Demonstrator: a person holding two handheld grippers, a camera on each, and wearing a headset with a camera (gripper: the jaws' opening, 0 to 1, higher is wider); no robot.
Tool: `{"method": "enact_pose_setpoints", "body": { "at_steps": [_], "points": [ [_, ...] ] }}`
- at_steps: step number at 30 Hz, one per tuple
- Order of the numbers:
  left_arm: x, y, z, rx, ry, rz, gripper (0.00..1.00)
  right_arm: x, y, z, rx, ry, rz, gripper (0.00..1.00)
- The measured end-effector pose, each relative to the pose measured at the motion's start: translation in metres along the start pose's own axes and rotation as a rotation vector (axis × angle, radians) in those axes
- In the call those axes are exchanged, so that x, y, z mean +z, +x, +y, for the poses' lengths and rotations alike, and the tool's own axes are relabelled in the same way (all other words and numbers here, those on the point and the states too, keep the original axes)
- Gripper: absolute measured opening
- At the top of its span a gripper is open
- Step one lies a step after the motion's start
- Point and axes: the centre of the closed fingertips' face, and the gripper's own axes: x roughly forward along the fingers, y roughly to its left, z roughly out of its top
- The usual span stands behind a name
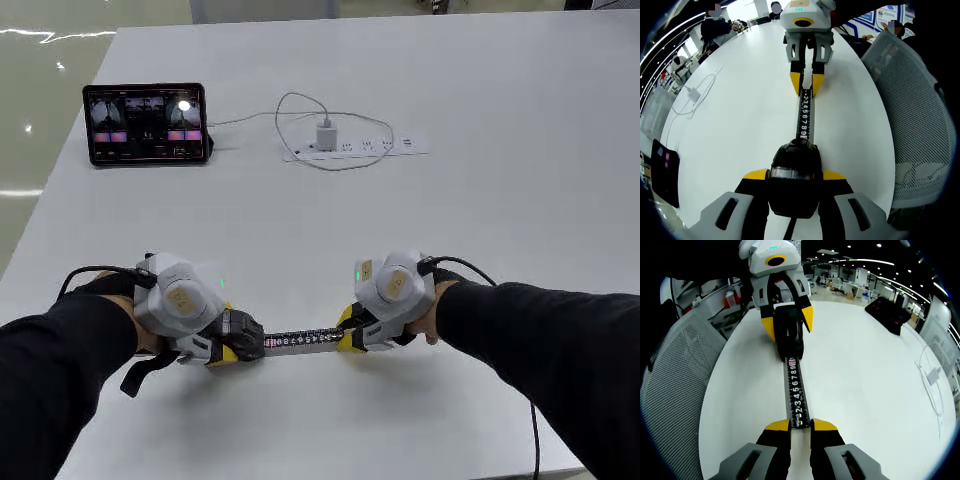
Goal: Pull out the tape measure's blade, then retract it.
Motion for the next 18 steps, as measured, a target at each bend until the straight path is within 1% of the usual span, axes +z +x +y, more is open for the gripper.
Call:
{"method": "enact_pose_setpoints", "body": {
  "at_steps": [13,18],
  "points": [
    [0.0000,-0.0002,0.0002,0.003,-0.003,-0.002,0.32,-0.0081,-0.0081,-0.0014,-0.006,0.008,0.003,0.10],
    [0.0000,-0.0001,0.0001,0.004,-0.004,-0.003,0.32,-0.0104,-0.0083,-0.0019,-0.007,0.008,0.005,0.10]
  ]
}}
